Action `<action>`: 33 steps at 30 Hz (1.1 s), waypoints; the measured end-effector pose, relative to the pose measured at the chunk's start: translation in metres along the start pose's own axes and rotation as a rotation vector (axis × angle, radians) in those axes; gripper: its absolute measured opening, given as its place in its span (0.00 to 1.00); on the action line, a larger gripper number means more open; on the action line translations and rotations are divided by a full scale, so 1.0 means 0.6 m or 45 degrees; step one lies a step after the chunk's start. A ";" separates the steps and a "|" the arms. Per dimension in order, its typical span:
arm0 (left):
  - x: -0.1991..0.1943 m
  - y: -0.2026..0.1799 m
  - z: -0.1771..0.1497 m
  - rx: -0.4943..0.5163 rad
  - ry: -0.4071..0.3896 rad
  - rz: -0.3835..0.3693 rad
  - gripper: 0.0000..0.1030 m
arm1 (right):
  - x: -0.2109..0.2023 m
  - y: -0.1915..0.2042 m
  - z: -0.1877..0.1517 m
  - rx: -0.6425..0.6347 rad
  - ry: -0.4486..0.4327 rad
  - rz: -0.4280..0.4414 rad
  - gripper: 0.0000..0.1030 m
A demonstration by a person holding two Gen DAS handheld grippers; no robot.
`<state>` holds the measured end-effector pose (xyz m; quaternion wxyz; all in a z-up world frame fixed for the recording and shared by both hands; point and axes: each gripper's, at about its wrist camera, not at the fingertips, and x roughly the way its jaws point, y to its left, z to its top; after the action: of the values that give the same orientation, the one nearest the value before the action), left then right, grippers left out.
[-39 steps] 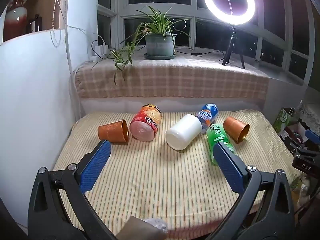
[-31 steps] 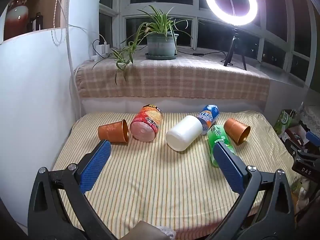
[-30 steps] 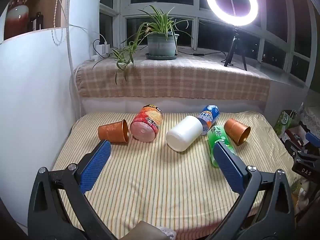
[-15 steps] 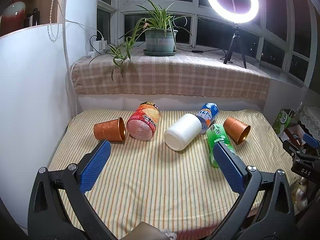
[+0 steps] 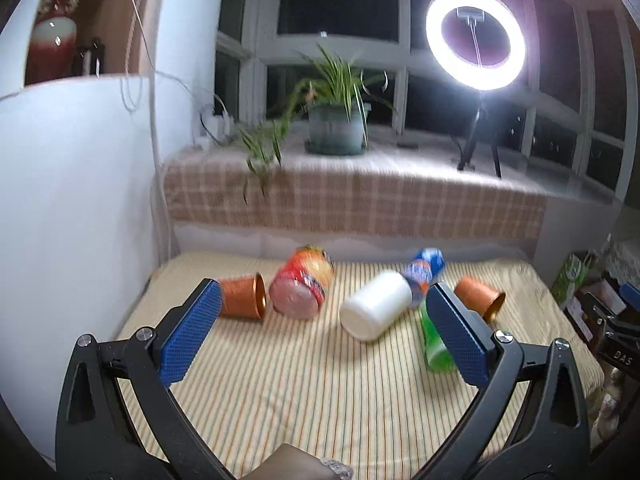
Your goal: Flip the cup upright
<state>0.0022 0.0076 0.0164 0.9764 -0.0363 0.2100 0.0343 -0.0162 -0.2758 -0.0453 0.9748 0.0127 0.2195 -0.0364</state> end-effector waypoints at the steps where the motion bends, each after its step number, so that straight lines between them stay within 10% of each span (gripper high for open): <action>1: -0.005 0.001 0.004 0.000 -0.020 0.006 1.00 | -0.007 0.001 0.007 0.002 -0.028 -0.010 1.00; 33: -0.031 -0.008 0.011 0.018 -0.073 0.005 1.00 | -0.037 -0.002 0.023 0.020 -0.122 -0.031 1.00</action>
<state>-0.0117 0.0022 0.0303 0.9822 -0.0281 0.1821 0.0356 -0.0304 -0.2760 -0.0236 0.9836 0.0160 0.1723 -0.0507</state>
